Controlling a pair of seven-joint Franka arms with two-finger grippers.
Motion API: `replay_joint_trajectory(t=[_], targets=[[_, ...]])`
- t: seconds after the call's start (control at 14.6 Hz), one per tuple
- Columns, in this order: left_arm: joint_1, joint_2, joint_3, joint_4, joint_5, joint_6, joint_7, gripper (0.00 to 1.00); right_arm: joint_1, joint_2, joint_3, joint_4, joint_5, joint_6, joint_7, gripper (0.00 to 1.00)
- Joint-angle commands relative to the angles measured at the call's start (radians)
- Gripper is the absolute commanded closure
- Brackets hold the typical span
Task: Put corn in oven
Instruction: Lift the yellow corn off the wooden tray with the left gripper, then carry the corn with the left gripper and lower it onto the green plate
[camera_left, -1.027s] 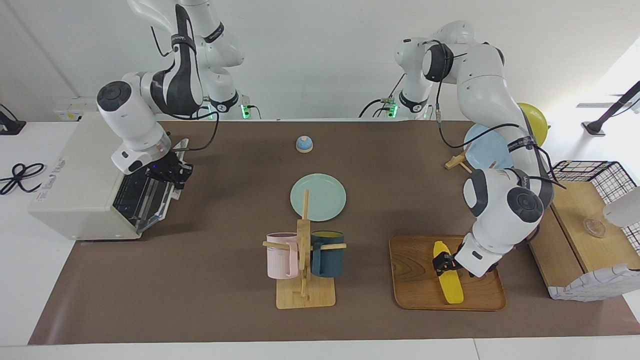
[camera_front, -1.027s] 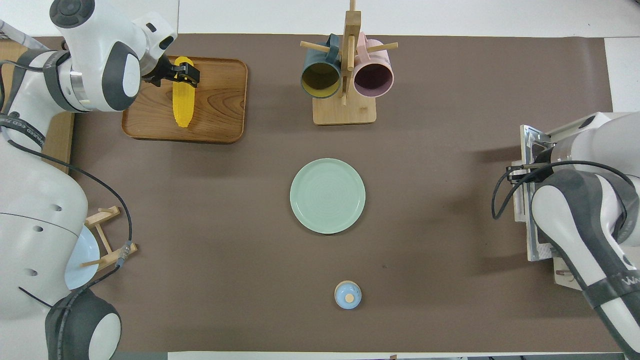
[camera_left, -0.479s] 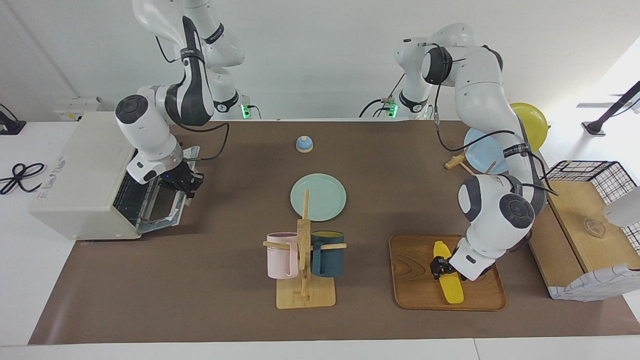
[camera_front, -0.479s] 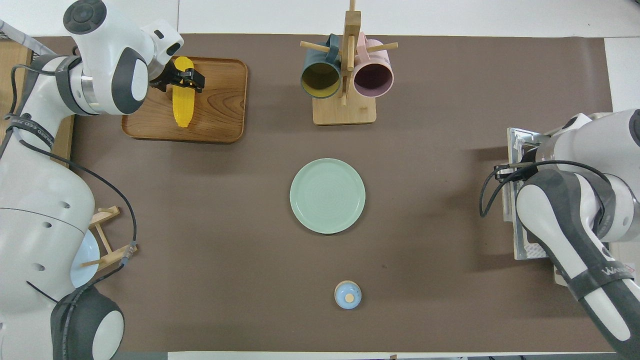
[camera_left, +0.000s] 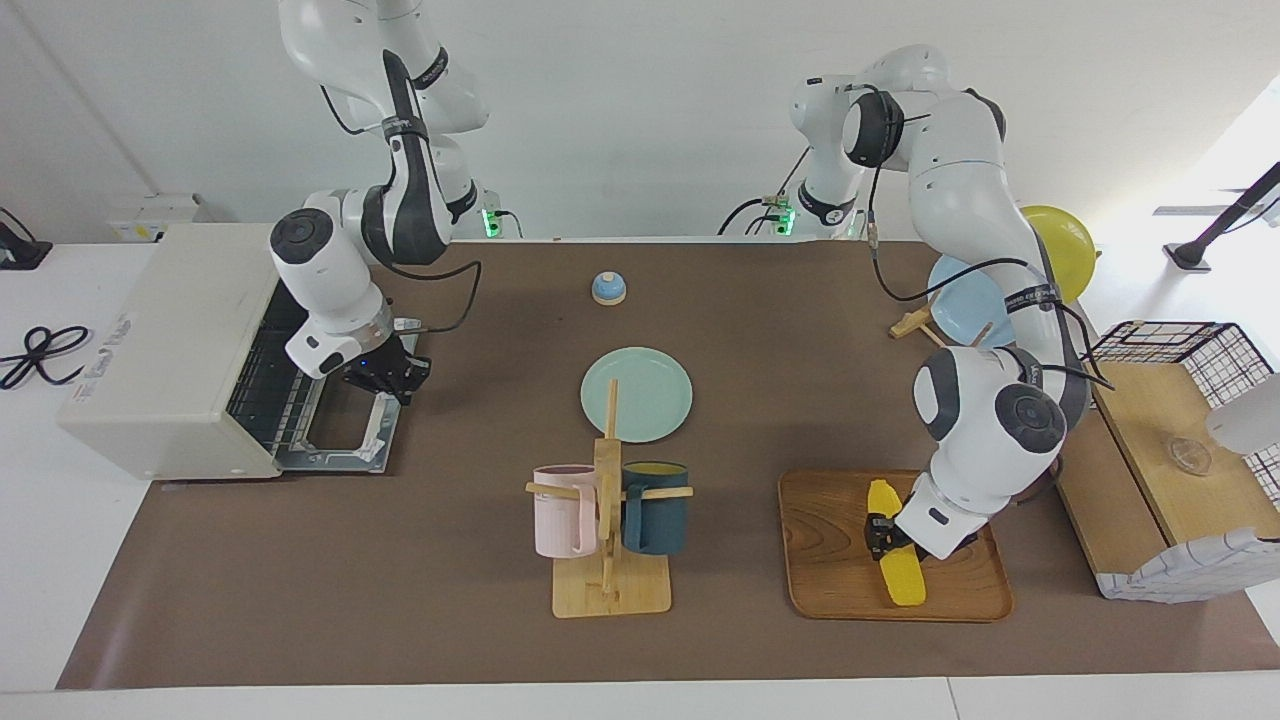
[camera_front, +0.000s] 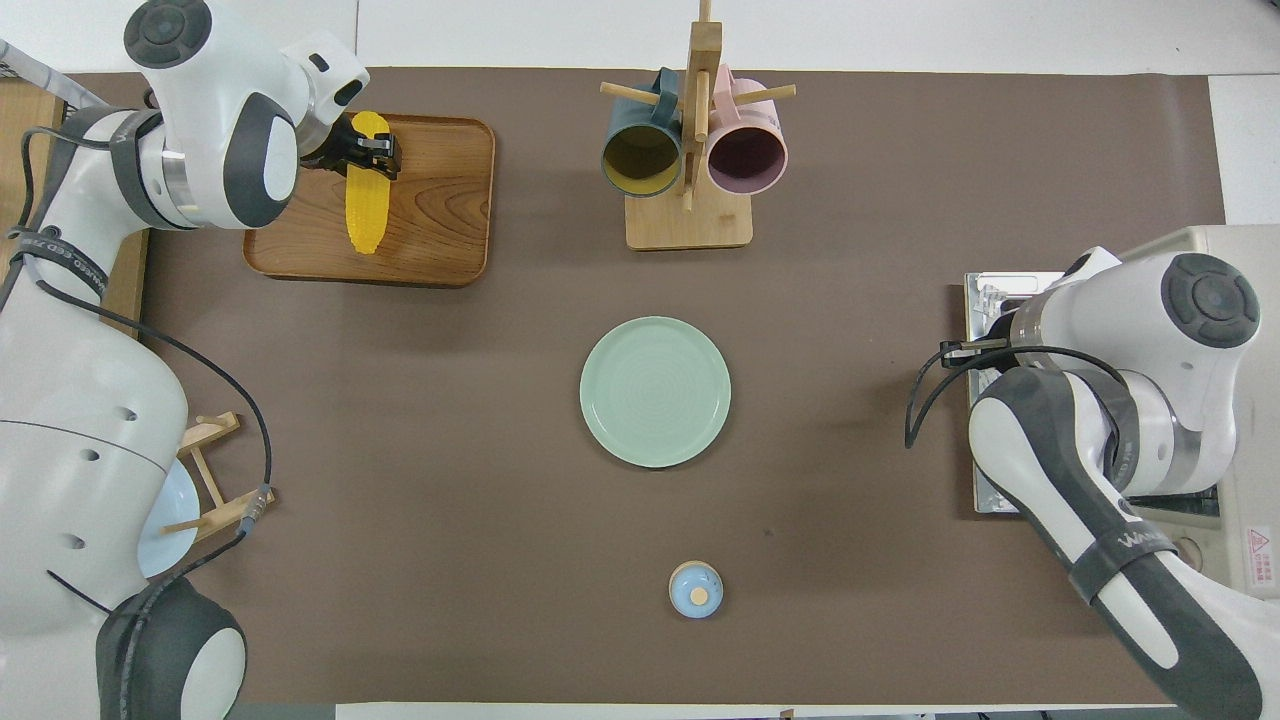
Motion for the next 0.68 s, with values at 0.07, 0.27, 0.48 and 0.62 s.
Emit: replay_joint_trajectory(t=[0.07,0.27,0.48,0.62], targets=[[-0.023,-0.209,0.007,-0.126,-0.068,-0.152,-0.063,1.00,0.002,0.004,-0.005,-0.013,-0.004,0.023,0.020,1.00],[-0.091,-0.459,0.006,-0.377,-0.073,-0.188,-0.178,1.00,0.018,0.016,-0.005,0.035,0.057,-0.033,0.026,1.00],[-0.232,-0.607,0.006,-0.551,-0.076,-0.179,-0.342,1.00,0.018,0.018,-0.007,0.047,0.068,-0.035,0.025,0.19],[-0.333,-0.633,0.006,-0.609,-0.088,-0.109,-0.483,1.00,0.017,0.012,-0.007,0.047,0.068,-0.032,0.018,0.13]])
